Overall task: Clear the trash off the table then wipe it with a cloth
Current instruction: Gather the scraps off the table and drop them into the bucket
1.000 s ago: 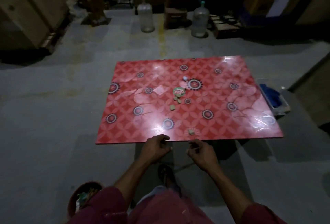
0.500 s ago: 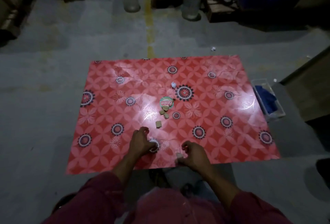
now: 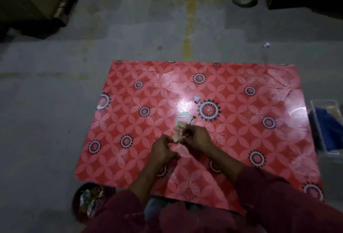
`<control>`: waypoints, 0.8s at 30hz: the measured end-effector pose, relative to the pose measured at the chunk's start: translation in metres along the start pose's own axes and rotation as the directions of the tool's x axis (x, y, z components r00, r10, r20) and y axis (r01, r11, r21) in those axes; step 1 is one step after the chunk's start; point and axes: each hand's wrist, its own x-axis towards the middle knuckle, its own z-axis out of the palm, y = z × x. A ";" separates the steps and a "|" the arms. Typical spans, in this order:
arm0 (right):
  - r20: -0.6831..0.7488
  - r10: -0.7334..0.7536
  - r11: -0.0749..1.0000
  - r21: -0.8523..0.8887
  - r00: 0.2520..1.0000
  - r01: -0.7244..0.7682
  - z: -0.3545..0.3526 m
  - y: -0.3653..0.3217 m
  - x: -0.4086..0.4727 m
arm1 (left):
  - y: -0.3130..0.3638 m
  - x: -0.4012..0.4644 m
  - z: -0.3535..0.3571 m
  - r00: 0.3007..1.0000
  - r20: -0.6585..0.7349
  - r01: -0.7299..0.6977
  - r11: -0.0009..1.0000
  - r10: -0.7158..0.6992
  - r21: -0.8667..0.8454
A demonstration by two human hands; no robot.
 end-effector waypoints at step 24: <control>0.166 -0.153 0.955 -0.229 0.974 0.189 -0.073 0.015 0.077 | 0.073 0.070 -0.003 0.998 0.014 -0.056 0.982 0.055 0.179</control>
